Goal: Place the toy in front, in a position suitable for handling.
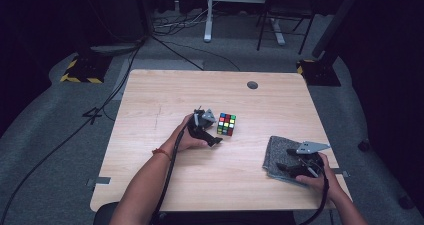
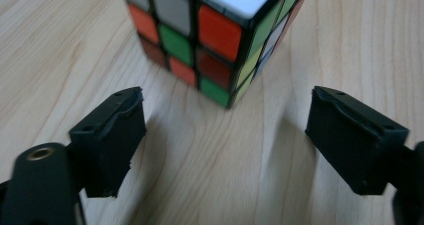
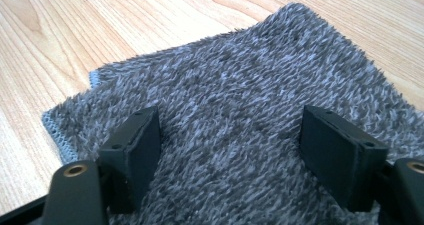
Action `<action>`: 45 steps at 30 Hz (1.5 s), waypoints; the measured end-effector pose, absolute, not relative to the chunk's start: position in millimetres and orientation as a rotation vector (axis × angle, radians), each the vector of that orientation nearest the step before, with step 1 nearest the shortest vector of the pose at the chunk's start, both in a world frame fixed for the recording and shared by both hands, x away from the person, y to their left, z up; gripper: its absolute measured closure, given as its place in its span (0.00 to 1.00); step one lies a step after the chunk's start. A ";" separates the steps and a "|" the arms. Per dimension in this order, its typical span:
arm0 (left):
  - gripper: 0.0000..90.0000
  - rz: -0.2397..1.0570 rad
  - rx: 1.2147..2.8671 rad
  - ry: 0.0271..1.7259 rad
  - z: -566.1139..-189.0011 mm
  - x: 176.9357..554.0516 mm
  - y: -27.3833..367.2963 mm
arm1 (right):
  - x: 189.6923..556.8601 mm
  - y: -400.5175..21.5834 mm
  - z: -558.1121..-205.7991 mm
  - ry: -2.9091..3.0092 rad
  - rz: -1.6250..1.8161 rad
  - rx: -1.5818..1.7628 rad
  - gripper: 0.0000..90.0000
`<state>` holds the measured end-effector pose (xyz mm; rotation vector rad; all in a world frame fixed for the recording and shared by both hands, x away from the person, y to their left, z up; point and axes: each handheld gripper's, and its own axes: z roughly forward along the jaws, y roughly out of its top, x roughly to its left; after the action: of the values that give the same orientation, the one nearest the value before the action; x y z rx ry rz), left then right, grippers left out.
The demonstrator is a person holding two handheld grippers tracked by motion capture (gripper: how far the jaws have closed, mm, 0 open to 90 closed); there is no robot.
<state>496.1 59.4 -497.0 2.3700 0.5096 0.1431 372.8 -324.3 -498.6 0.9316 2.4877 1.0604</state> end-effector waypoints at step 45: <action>0.37 0.060 2.355 0.235 -478.0 424.3 61.6 | 372.0 -313.9 -494.1 2.532 1.007 0.908 0.31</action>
<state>424.3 61.6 -478.0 2.3553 0.2355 0.0604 372.0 -313.9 -494.1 0.9083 2.5320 1.0075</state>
